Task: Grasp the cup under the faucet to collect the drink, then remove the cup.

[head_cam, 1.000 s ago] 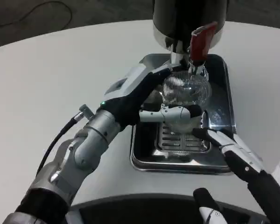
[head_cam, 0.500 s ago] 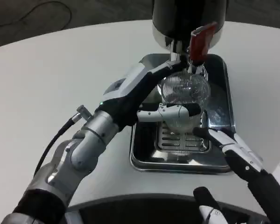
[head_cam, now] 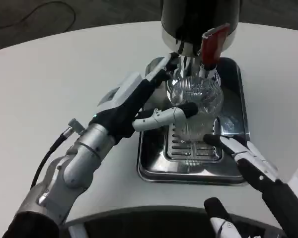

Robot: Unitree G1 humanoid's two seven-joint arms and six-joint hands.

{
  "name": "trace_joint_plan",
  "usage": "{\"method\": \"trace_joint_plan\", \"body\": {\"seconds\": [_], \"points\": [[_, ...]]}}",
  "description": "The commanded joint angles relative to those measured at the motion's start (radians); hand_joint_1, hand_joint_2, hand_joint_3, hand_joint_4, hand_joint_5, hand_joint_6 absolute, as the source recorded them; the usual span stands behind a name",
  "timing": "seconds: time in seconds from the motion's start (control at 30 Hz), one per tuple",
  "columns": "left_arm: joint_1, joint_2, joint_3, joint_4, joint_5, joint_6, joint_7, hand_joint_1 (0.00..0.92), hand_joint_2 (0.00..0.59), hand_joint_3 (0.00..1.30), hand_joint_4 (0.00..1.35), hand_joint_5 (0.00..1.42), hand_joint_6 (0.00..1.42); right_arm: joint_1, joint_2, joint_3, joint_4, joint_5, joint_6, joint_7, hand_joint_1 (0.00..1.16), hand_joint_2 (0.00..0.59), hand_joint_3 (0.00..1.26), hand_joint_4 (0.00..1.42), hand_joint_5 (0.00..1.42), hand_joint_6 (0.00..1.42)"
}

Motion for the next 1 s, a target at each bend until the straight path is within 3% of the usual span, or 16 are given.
{"method": "trace_joint_plan", "body": {"seconds": [0.03,0.63,0.83,1.0], "points": [[0.071,0.013,0.018,-0.065,-0.021,0.010,-0.016,0.034,0.000,0.00,0.08,0.17,0.21,0.012,0.005,0.005,0.001,0.002,-0.001,-0.012,0.61,0.486,0.13,0.07,0.00,0.00],[0.311,0.033,0.158,-0.515,-0.163,0.114,-0.090,0.017,0.008,0.06,0.16,0.24,0.27,0.019,0.004,0.001,0.010,0.006,-0.006,-0.026,0.60,0.490,0.13,0.07,0.00,0.00],[0.357,0.058,0.206,-0.634,-0.306,0.154,-0.206,0.000,0.008,0.11,0.18,0.24,0.23,0.019,0.001,-0.002,0.013,0.008,-0.006,-0.028,0.60,0.490,0.13,0.07,0.00,0.00],[0.346,0.078,0.243,-0.703,-0.484,0.219,-0.343,0.000,0.008,0.13,0.12,0.21,0.15,0.013,0.000,0.001,0.016,0.008,-0.002,-0.027,0.60,0.490,0.13,0.07,0.00,0.00]]}}
